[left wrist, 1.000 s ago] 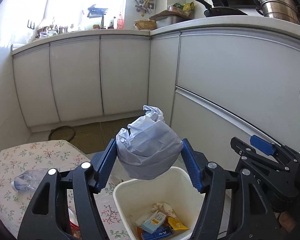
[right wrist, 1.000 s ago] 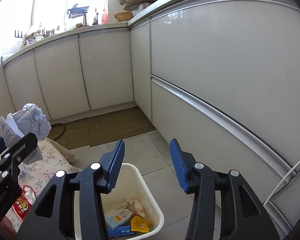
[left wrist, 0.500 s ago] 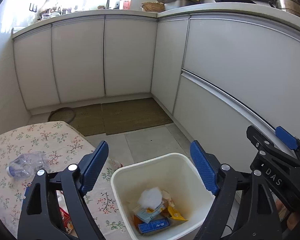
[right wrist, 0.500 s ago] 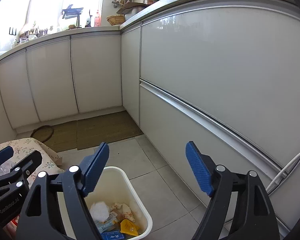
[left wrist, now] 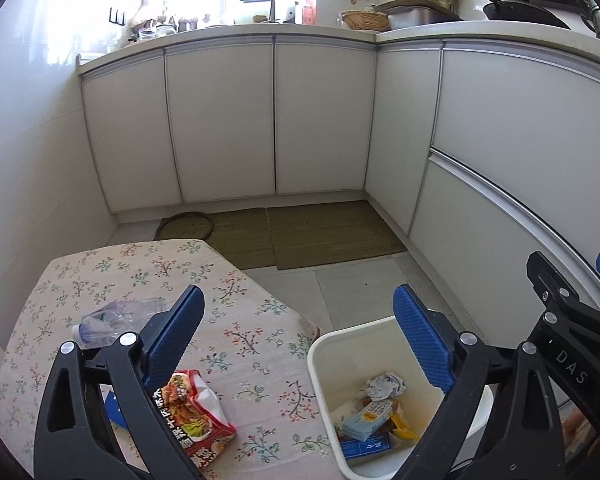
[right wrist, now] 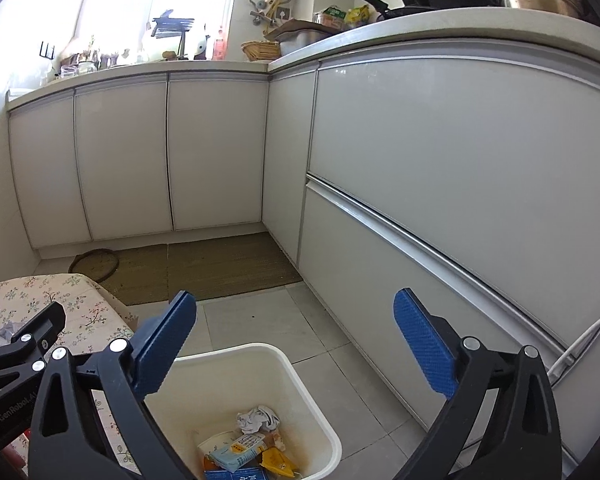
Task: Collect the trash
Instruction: 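Move both open tools back over the red cup and blue box, then grasp the red noodle cup with the right tool while the left tool grasps the blue biscuit box, then lift cup and box and carry both over the white bin, then open both tools to drop cup and box into the bin, then move the open right tool over the plastic water bottle, then close the right tool around the middle of the water bottle, then lift the bottle with the right tool and carry it over the bin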
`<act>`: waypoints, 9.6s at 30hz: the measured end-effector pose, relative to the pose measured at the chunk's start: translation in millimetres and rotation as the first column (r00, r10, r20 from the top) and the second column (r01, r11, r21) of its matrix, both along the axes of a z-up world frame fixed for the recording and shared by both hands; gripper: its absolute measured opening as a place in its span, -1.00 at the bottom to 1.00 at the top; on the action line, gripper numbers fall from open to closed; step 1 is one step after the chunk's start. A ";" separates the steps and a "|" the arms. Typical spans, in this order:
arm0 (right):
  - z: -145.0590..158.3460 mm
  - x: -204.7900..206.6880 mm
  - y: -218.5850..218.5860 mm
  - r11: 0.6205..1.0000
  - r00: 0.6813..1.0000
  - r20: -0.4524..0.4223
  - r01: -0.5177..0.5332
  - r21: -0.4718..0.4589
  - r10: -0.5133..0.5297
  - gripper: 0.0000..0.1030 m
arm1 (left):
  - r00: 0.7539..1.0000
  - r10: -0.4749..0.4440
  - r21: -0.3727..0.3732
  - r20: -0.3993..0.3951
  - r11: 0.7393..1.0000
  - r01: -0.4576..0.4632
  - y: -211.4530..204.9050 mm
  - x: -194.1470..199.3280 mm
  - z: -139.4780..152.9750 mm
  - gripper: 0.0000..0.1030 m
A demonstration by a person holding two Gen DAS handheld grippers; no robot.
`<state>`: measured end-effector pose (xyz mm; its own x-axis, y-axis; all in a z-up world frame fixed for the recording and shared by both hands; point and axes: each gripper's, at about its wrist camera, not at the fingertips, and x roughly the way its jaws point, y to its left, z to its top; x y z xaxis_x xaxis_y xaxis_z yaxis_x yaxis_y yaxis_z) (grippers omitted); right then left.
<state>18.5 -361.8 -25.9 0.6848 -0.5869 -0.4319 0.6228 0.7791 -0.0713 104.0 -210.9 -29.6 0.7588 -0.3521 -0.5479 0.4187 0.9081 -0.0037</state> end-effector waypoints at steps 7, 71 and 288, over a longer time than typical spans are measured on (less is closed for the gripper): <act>-0.9 29.1 40.0 0.996 0.996 -0.033 -0.086 -0.009 0.086 0.87 | 0.997 0.080 -0.002 -0.004 0.997 -0.080 42.8 13.3 4.9 0.78; -101.6 161.2 193.6 0.734 0.694 -0.332 -0.420 0.535 0.639 0.55 | 0.816 0.323 0.066 -0.479 0.941 -0.333 276.8 104.0 -91.5 0.77; -84.6 219.6 287.8 0.579 0.537 -0.216 -0.747 0.327 0.815 -0.62 | 0.852 0.379 -0.077 -0.360 0.899 -0.432 339.1 51.8 -46.9 0.55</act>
<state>238.1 -74.0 -110.4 0.6373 0.2249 -0.7371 -0.2757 0.9597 0.0544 155.8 128.2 -76.4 0.6375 -0.1497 -0.7558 -0.0368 0.9739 -0.2239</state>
